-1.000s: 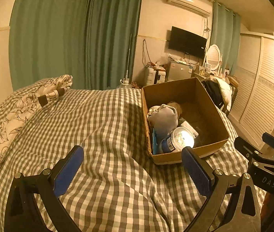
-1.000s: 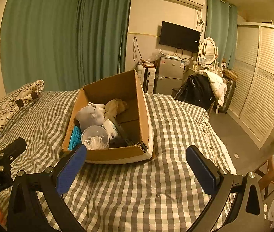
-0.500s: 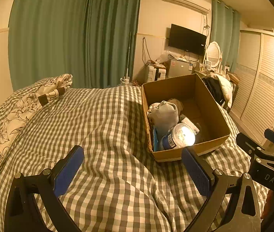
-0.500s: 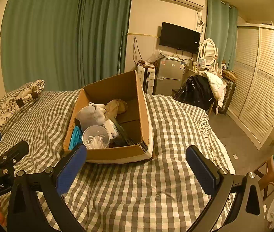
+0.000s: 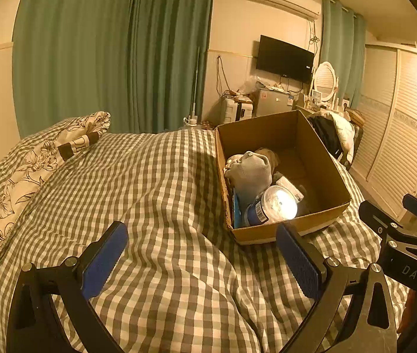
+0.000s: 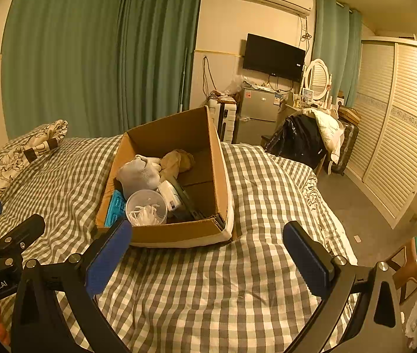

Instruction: Organize objects

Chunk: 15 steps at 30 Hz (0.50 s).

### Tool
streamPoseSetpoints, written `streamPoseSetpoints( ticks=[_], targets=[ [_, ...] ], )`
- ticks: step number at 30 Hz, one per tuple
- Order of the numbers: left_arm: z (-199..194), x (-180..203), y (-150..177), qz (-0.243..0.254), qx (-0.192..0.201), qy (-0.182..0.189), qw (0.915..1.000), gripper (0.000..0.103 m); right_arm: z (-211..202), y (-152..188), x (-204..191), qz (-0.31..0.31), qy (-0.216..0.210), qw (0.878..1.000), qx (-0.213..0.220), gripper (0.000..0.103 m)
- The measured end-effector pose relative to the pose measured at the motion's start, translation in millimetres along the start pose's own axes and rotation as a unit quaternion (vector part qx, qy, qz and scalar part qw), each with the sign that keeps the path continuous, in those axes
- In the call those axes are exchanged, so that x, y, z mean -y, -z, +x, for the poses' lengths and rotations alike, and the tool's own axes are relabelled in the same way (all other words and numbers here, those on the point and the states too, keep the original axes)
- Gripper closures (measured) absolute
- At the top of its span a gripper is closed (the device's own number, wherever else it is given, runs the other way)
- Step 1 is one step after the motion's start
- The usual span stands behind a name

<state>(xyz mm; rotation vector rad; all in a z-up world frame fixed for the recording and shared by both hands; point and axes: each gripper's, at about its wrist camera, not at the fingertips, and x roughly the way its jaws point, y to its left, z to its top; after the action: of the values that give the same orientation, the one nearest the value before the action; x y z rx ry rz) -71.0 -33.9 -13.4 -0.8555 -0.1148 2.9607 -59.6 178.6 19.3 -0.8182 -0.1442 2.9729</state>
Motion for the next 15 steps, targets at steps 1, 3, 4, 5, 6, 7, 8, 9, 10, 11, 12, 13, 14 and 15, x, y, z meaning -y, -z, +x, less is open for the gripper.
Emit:
streamPoseSetpoints(
  ticks=[1, 3, 4, 5, 6, 7, 8, 9, 10, 11, 12, 13, 14, 15],
  targets=[
    [0.0, 0.0, 0.0, 0.0, 0.0, 0.001, 1.0, 0.0, 0.3, 0.1, 0.0, 0.0, 0.0, 1.0, 0.0, 0.0],
    [0.0, 0.1, 0.0, 0.0, 0.0, 0.0, 1.0, 0.0, 0.2, 0.9, -0.5, -0.001, 0.0, 1.0, -0.001, 0.0],
    [-0.1, 0.1, 0.0, 0.0, 0.0, 0.0, 1.0, 0.0, 0.5, 0.9, -0.6, -0.001, 0.0, 1.0, -0.003, 0.0],
    [-0.3, -0.1, -0.3, 0.0, 0.0, -0.001, 1.0, 0.0, 0.8, 1.2, -0.8, -0.002, 0.001, 1.0, -0.003, 0.0],
    [-0.6, -0.3, -0.1, 0.0, 0.001, -0.001, 1.0, 0.0, 0.6, 1.1, -0.7, -0.002, 0.001, 1.0, -0.003, 0.0],
    [-0.5, -0.8, -0.5, 0.0, 0.0, -0.001, 1.0, 0.0, 0.5, 1.2, -0.8, -0.002, 0.0, 1.0, -0.004, 0.0],
    [-0.6, -0.8, -0.5, 0.0, 0.0, -0.001, 1.0, 0.0, 0.5, 1.2, -0.8, -0.002, 0.0, 1.0, -0.003, 0.0],
    [-0.6, -0.7, -0.5, 0.001, 0.0, -0.001, 1.0, 0.0, 0.4, 1.3, -0.9, -0.002, 0.0, 1.0, -0.003, 0.0],
    [-0.6, -0.8, -0.8, 0.001, 0.0, -0.001, 1.0, 0.0, 0.1, 1.4, -0.8, -0.002, 0.001, 1.0, -0.001, 0.0],
    [-0.7, -0.6, -0.8, 0.001, 0.0, -0.002, 1.0, 0.0, -0.2, 1.3, -0.4, -0.001, 0.001, 1.0, -0.001, 0.0],
    [-0.7, -0.6, -0.8, 0.001, 0.0, -0.001, 1.0, 0.0, -0.1, 1.3, -0.2, -0.001, 0.0, 1.0, -0.001, 0.0],
    [-0.8, -0.5, -0.7, 0.001, 0.001, -0.002, 1.0, 0.0, -0.1, 1.4, -0.2, -0.001, 0.001, 1.0, -0.001, 0.0],
    [-0.9, -0.7, -1.1, 0.002, 0.001, -0.002, 1.0, 0.0, -0.2, 1.4, -0.1, -0.001, 0.001, 1.0, -0.002, 0.0],
    [-1.1, -0.9, -1.1, 0.002, 0.002, -0.003, 1.0, 0.0, -0.1, 1.5, 0.0, -0.002, 0.001, 1.0, -0.002, 0.0]
  ],
)
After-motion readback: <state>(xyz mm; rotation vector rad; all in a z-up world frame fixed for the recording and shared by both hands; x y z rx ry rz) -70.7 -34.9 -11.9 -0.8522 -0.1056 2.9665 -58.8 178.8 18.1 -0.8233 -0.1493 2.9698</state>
